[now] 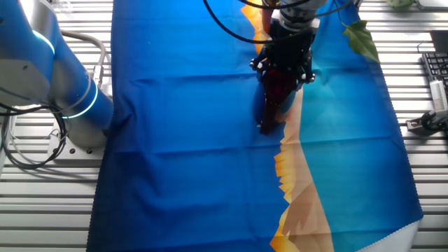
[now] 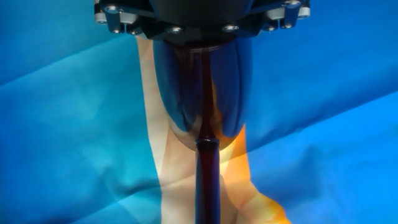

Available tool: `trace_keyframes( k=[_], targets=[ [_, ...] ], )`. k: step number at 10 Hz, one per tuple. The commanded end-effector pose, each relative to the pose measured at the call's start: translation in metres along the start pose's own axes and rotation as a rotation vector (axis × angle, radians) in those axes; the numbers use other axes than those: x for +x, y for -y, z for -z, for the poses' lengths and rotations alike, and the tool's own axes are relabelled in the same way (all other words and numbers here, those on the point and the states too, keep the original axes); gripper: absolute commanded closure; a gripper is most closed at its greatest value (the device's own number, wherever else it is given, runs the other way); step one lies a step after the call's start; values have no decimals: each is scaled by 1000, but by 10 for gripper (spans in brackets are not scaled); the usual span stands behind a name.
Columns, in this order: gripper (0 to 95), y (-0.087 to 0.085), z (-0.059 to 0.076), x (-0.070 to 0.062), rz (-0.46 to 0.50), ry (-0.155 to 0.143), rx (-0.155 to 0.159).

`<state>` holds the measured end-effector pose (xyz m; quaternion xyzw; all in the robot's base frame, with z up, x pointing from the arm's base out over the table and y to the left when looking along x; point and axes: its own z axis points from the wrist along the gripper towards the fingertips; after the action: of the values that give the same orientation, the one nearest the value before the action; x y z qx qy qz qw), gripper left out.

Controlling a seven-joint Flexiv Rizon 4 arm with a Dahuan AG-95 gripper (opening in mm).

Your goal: Water the plant

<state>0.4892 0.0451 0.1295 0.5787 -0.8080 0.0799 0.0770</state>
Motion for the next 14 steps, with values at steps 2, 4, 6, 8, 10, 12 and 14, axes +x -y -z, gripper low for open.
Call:
trace_keyframes(
  k=[2, 4, 6, 8, 10, 12, 14],
  targets=[
    [950, 0, -1, 0, -9, 16, -8],
    [950, 0, 0, 0, -7, 20, -3],
    [760, 0, 0, 0, -2, 29, -6],
    [570, 0, -1, 0, 4, 36, -3],
    [380, 0, -1, 0, 6, 40, -4],
    [380, 0, -1, 0, 6, 40, -4],
    [380, 0, -1, 0, 6, 40, -4]
  ],
)
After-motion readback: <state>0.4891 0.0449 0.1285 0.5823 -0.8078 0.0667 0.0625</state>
